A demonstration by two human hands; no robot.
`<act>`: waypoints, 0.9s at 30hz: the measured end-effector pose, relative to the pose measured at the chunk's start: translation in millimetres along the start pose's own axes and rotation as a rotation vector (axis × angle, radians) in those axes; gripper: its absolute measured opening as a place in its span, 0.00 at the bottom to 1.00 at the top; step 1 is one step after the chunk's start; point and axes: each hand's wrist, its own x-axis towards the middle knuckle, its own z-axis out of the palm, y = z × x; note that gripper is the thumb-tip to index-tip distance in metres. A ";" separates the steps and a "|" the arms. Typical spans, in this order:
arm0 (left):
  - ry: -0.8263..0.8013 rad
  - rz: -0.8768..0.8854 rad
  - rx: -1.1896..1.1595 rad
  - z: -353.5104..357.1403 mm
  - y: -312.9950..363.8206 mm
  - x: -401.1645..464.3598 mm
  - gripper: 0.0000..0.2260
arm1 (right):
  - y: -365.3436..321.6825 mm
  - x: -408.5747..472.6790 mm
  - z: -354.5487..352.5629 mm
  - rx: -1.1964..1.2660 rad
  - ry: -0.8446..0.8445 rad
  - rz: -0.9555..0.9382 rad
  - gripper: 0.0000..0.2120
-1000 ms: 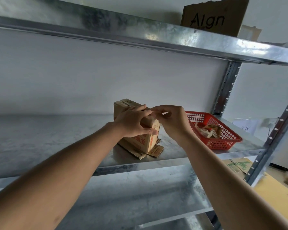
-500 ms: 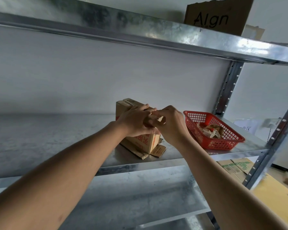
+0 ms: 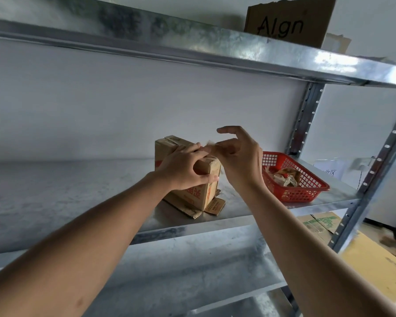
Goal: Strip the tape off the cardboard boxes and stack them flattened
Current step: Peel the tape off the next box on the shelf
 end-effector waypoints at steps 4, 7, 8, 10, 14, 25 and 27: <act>-0.035 -0.002 0.003 1.8 8.8 7.9 0.42 | 16.3 4.4 -4.3 -0.022 0.080 0.167 0.10; -0.064 0.015 0.019 7.1 19.4 16.2 0.42 | 29.1 9.3 -10.7 0.008 0.136 0.225 0.03; -0.066 0.021 0.024 9.8 23.1 19.0 0.43 | 33.0 10.1 -14.4 0.007 0.149 0.236 0.02; -0.069 0.028 0.036 14.9 32.2 26.3 0.44 | 42.0 12.4 -24.5 -0.040 0.151 0.241 0.02; -0.083 0.019 0.054 22.9 54.0 42.7 0.46 | 69.1 23.2 -51.4 -0.110 0.113 0.272 0.01; -0.034 -0.075 0.084 44.9 103.9 68.6 0.46 | 153.4 55.5 -122.9 -0.429 -0.156 0.435 0.11; -0.032 -0.116 0.046 47.7 111.1 69.6 0.47 | 166.8 53.8 -126.6 -0.519 -0.293 0.457 0.09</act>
